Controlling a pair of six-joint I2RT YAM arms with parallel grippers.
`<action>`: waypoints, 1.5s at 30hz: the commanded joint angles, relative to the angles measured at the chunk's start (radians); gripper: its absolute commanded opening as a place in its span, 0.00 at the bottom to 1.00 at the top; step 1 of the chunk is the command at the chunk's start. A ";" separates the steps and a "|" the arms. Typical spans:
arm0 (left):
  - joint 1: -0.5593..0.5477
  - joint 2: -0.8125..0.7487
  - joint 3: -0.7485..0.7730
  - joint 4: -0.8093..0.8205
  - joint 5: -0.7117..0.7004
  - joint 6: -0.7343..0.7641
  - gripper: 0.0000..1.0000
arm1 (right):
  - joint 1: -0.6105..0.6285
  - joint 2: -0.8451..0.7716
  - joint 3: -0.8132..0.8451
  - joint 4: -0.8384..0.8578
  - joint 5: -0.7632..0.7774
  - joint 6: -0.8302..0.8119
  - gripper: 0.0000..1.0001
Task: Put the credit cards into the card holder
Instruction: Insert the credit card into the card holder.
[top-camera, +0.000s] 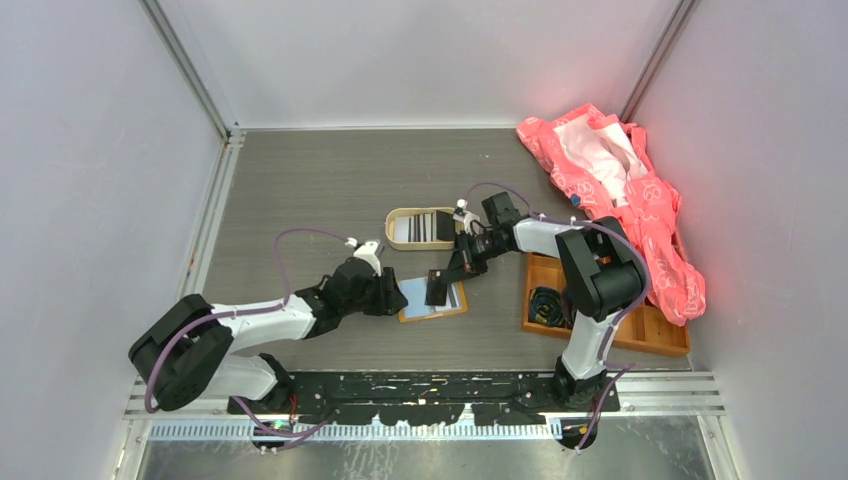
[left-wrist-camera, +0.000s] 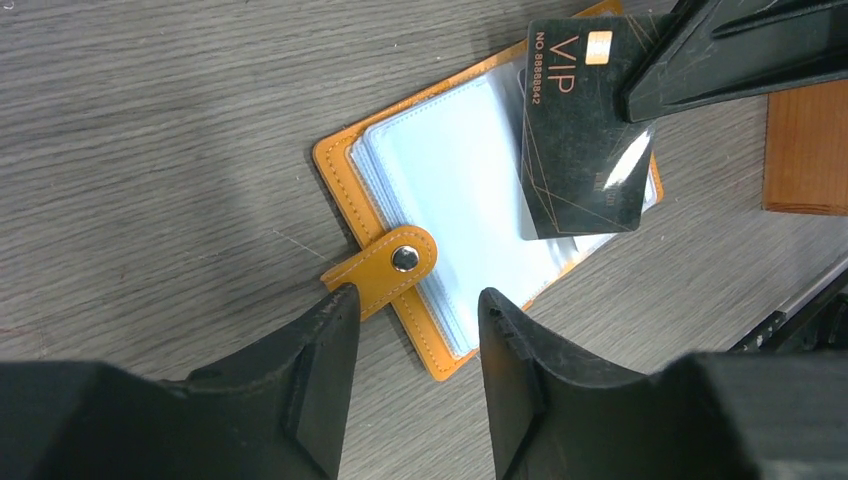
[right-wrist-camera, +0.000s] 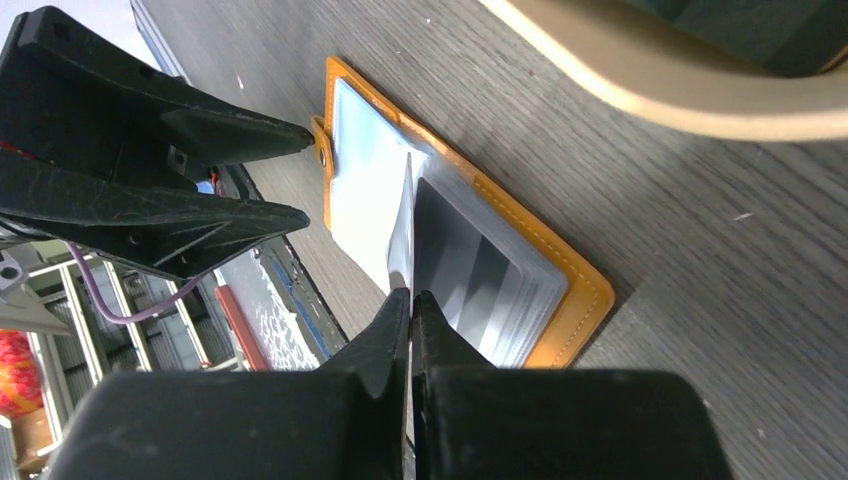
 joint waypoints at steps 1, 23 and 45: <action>-0.002 0.033 0.039 -0.033 -0.009 0.028 0.47 | 0.011 0.024 -0.007 0.027 0.001 0.013 0.01; 0.018 0.083 0.055 0.000 0.052 0.046 0.43 | 0.075 0.038 -0.013 0.035 0.096 0.070 0.01; -0.013 -0.309 0.065 -0.121 0.079 0.081 0.48 | 0.099 0.087 0.026 0.051 0.104 0.092 0.09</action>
